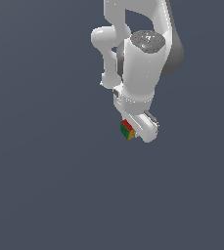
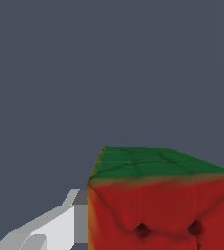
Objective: Pick up the object and move it to a goal position.
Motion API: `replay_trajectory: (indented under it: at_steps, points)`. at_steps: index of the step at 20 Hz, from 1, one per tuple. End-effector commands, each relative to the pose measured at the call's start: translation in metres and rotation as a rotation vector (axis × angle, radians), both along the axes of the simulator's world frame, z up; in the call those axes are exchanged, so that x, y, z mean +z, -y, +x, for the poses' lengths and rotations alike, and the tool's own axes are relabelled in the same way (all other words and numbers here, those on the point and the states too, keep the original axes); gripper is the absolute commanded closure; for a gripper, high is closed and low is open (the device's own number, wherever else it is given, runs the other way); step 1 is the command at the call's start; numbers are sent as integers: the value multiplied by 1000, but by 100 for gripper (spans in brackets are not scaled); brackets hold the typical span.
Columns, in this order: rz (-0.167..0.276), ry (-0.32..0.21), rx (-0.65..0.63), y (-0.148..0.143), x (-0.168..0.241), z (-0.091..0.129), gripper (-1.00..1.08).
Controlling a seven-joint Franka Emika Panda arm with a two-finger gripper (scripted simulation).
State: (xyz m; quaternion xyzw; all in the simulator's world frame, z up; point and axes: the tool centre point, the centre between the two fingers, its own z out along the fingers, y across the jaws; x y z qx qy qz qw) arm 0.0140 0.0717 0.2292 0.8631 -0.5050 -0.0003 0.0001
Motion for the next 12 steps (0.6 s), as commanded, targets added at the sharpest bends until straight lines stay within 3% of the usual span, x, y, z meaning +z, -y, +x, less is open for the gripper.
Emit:
replay_trajectory:
  at_steps: [1, 12]
  points:
    - [0, 0, 0, 1, 21, -1, 108]
    - [-1, 1, 1, 2, 56, 0, 108]
